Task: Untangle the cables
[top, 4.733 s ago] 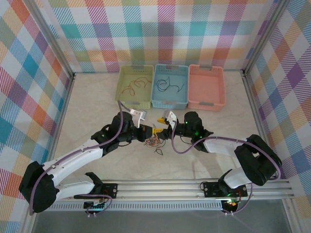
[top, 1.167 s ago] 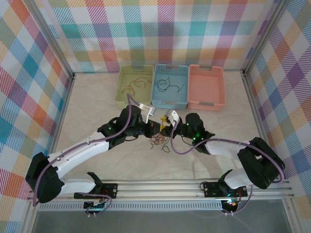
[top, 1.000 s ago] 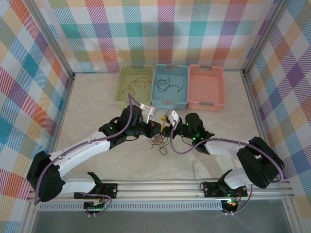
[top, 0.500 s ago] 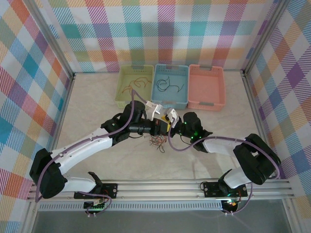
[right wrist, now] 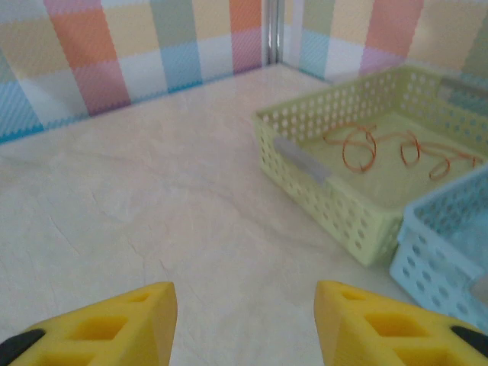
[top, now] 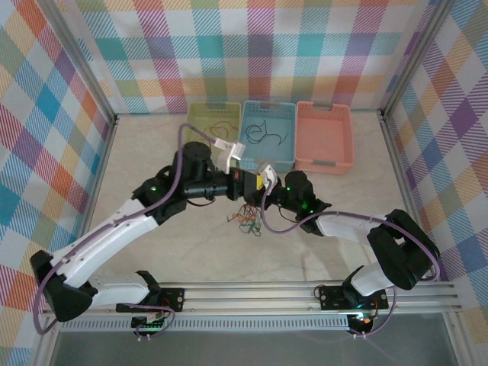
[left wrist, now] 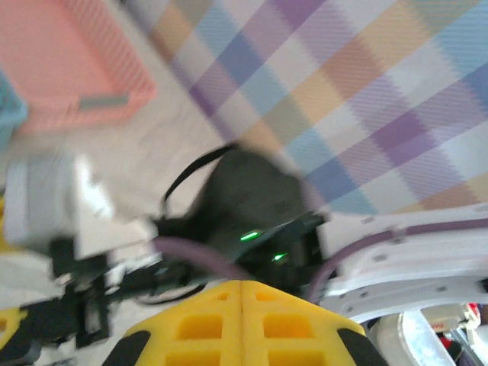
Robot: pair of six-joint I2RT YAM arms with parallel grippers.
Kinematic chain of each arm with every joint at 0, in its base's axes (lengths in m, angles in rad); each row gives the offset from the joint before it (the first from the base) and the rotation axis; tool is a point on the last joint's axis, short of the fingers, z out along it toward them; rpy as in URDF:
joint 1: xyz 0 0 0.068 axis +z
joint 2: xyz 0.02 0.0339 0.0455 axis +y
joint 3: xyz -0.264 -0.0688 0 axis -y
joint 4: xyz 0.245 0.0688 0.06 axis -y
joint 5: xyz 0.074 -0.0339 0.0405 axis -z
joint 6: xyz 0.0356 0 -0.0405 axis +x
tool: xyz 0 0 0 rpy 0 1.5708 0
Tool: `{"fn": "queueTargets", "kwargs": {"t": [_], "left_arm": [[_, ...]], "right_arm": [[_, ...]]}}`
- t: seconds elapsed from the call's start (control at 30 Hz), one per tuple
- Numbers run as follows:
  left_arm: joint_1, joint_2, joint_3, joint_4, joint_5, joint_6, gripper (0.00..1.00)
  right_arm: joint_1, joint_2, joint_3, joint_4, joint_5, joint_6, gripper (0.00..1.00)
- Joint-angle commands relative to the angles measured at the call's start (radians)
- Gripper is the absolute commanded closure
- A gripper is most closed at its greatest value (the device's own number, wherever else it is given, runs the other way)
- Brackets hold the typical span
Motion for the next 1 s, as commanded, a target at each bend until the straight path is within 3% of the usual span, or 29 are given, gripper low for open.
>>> {"fn": "queueTargets", "kwargs": {"t": [0.0,0.23,0.43,0.57,0.63,0.73,0.87,0.97], "left_arm": [[-0.021,-0.092,0.112,-0.006,-0.059,0.06,1.0],[-0.022,-0.164,0.082,-0.071,-0.173,0.1,1.0],[-0.02,-0.184,-0.088,-0.075,-0.181,0.081,1.0],[-0.018,-0.204,-0.244,-0.101,-0.358,0.024,0.99],[0.0,-0.207,-0.325,-0.113,-0.454,-0.042,0.81],[0.067,-0.191,-0.426,-0.096,-0.465,-0.114,0.59],[0.18,-0.164,-0.507,-0.066,-0.399,-0.166,0.53],[0.262,-0.171,-0.544,-0.051,-0.367,-0.178,0.51]], "right_arm": [[-0.003,0.024,0.004,-0.081,0.036,0.005,0.48],[-0.003,0.015,-0.008,-0.066,0.045,0.006,0.43],[-0.003,0.011,-0.013,-0.058,0.04,0.006,0.44],[-0.003,0.015,-0.006,-0.065,0.027,0.009,0.44],[-0.003,0.02,-0.002,-0.067,0.012,0.012,0.44],[-0.003,0.033,0.007,-0.076,-0.034,0.01,0.43],[-0.001,0.123,0.105,-0.2,-0.207,0.005,0.42],[0.006,0.158,0.125,-0.208,-0.252,-0.008,0.41]]}}
